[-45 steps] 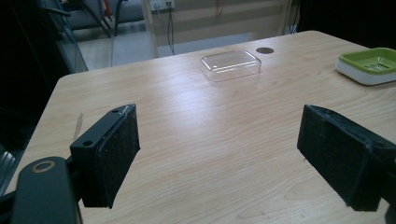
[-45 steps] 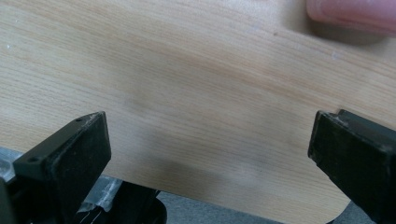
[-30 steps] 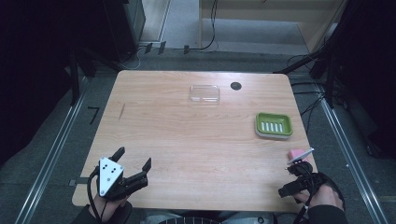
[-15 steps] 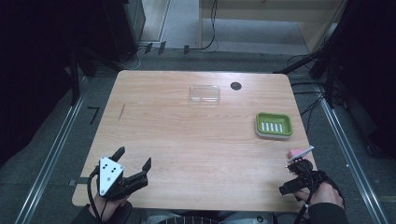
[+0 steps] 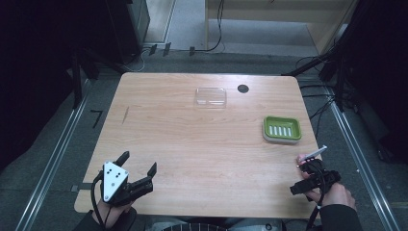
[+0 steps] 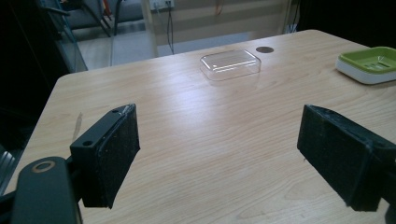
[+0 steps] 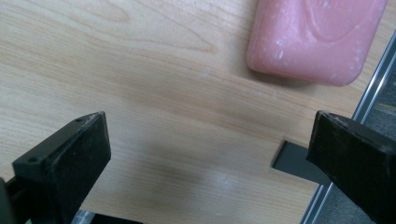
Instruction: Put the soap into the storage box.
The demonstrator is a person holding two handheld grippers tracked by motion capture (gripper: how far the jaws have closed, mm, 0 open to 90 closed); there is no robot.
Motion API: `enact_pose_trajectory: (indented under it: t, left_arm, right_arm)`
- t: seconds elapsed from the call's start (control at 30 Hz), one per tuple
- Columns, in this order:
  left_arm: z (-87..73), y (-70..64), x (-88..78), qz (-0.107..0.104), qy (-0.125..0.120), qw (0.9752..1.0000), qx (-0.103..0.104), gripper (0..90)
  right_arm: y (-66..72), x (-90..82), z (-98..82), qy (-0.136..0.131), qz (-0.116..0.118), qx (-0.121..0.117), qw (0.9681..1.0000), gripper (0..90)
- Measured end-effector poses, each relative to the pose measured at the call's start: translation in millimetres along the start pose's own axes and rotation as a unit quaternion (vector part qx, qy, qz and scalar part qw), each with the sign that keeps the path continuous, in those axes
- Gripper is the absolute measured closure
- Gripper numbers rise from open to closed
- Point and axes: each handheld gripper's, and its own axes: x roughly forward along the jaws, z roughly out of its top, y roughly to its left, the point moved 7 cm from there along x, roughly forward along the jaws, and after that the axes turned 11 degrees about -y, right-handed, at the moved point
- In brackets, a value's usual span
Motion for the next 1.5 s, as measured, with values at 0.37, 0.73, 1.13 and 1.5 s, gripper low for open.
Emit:
enact_pose_trajectory:
  t: [0.37, 0.73, 1.13, 1.5]
  left_arm:
    - [-0.2, -0.1, 0.0, 0.000, 0.001, 1.0000, 0.001, 13.4]
    - [-0.2, -0.1, 0.2, 0.000, 0.002, 1.0000, 0.002, 13.3]
    - [-0.3, -0.1, 0.2, 0.001, 0.002, 1.0000, 0.002, 13.4]
    - [-0.4, -0.2, 0.5, 0.000, 0.002, 1.0000, 0.002, 13.4]
  right_arm:
    - [-3.2, -2.0, 12.0, -0.011, -0.001, -0.004, 0.9999, 0.0]
    - [-14.6, -4.0, 22.6, -0.015, 0.005, 0.005, 0.9999, 0.0]
    - [-27.9, 3.6, 33.9, -0.014, 0.012, 0.017, 0.9997, 0.0]
    - [-39.5, 14.5, 42.1, -0.009, 0.022, 0.026, 0.9994, 0.0]
